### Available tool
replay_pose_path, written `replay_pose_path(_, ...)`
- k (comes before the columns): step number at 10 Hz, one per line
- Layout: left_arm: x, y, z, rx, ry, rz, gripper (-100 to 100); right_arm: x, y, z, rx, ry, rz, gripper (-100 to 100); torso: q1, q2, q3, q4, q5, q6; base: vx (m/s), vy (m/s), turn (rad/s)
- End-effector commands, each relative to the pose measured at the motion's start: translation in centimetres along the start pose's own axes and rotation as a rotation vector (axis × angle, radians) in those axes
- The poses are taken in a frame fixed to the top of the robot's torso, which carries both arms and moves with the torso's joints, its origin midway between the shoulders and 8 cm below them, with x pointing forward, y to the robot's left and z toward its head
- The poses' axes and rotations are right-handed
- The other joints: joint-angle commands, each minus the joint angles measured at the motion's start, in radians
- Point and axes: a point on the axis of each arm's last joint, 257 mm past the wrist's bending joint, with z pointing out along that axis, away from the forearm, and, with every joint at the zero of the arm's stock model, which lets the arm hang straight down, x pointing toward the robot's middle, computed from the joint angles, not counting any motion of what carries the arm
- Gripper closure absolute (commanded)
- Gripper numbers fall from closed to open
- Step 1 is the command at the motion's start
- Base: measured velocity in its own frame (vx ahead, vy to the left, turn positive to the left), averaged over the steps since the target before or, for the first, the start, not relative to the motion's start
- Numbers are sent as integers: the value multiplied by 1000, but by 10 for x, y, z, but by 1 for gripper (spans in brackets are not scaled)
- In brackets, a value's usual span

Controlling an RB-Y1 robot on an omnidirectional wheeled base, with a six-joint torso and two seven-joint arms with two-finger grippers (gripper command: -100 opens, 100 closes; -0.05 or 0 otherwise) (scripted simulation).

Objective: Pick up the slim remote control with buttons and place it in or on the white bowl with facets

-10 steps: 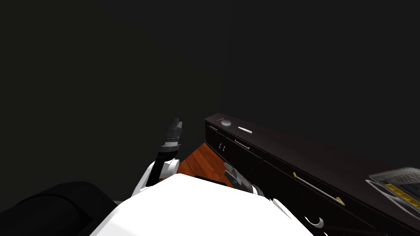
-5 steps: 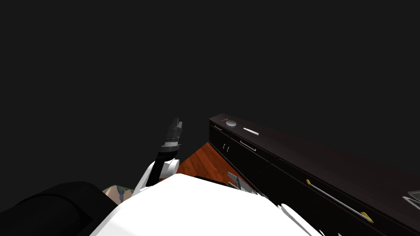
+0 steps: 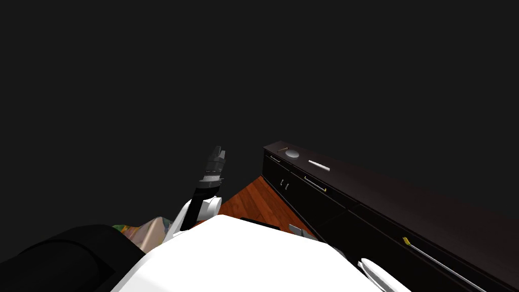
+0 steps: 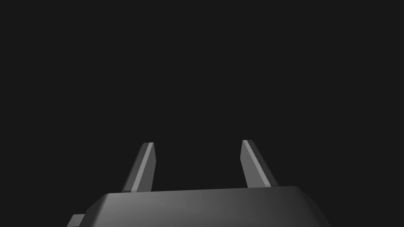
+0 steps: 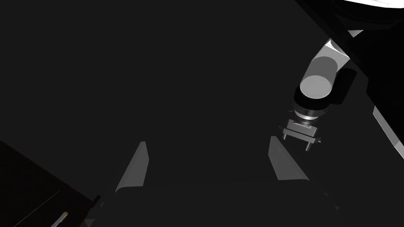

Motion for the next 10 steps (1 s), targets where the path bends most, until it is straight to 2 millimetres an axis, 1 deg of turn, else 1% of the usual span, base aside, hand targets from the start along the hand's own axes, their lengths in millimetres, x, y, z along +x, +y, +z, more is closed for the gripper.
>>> replay_pose_path(1, 0, 0, 0, 0, 0, 0, 0, 9, -12, -20, 34, 57, -2, -100, 0, 0, 0, 0, 0, 0, -11, 68, 110)
replay_pose_path(2, 0, 0, 0, 0, 0, 0, 0, 10, -15, -28, 46, 81, -7, -100, -1, 0, 0, 0, 0, 1, -2, 36, -20)
replay_pose_path(3, 0, 0, 0, 0, 0, 0, 0, 22, -26, -46, 77, 136, -6, -100, -3, 0, 0, 0, 0, 1, -2, 74, 208)
replay_pose_path(4, 0, 0, 0, 0, 0, 0, 0, 24, -32, -58, 101, 163, -8, -100, -1, -1, 0, 0, 0, 0, 1, 58, 128)
replay_pose_path(5, 0, 0, 0, 0, 0, 0, 0, 24, -33, -62, 107, 175, -11, -100, -2, -1, 0, 0, 0, 1, 1, 18, -9)
replay_pose_path(6, 0, 0, 0, 0, 0, 0, 0, 33, -45, -84, 147, 232, -9, -100, -4, -1, 0, 0, -1, 1, 5, 50, 227)
replay_pose_path(7, 0, 0, 0, 0, 0, 0, 0, 33, -50, -99, 171, 264, -14, -100, -2, -1, -1, 0, 0, 0, 5, 46, 125)
replay_pose_path(8, 0, 0, 0, 0, 0, 0, 0, 33, -51, -100, 173, 266, -14, -100, -2, -1, -1, 0, 0, 1, 2, 20, -29)
replay_pose_path(9, 0, 0, 0, 0, 0, 0, 0, 39, -62, -126, 220, 323, -13, -100, -4, -1, 0, 0, -1, 1, 13, 45, 219)
replay_pose_path(10, 0, 0, 0, 0, 0, 0, 0, 38, -66, -139, 243, 352, -19, -100, -3, -2, -1, 0, 0, 0, 21, 37, 138)
